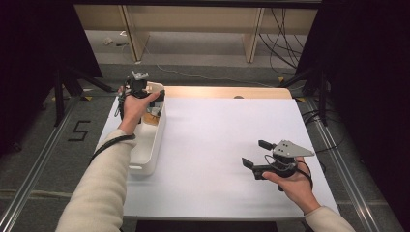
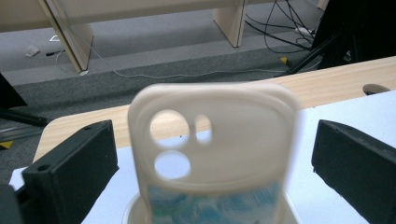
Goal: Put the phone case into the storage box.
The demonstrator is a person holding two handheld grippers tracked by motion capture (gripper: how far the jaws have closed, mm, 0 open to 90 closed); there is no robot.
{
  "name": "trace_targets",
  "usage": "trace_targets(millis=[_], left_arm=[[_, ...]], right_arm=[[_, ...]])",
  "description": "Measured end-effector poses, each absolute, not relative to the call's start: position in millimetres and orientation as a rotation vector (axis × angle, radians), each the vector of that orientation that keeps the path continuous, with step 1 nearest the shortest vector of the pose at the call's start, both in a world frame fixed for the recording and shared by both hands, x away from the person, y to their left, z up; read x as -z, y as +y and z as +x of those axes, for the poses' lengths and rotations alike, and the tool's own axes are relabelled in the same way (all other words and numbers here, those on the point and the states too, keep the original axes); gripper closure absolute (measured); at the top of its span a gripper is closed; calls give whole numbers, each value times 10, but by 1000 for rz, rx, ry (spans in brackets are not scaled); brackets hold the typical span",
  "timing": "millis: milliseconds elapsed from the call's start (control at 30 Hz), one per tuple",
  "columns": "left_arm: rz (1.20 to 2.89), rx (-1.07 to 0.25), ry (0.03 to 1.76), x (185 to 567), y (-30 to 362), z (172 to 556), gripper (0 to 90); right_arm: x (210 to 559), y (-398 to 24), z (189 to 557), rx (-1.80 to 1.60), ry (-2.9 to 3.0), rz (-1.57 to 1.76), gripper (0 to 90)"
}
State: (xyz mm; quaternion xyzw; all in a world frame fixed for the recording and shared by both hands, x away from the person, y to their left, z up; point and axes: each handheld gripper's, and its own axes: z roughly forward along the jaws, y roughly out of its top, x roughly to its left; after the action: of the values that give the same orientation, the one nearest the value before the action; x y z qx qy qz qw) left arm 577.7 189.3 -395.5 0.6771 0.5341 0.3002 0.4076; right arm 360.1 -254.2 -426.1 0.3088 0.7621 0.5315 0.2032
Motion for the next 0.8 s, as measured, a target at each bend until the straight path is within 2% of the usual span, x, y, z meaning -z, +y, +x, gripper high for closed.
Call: trace_targets(millis=[800], left_arm=[[1690,-777,1274,3765,1880,5609,0]], right_arm=[[4260,-2542,3602,-1482,2123,864,109]])
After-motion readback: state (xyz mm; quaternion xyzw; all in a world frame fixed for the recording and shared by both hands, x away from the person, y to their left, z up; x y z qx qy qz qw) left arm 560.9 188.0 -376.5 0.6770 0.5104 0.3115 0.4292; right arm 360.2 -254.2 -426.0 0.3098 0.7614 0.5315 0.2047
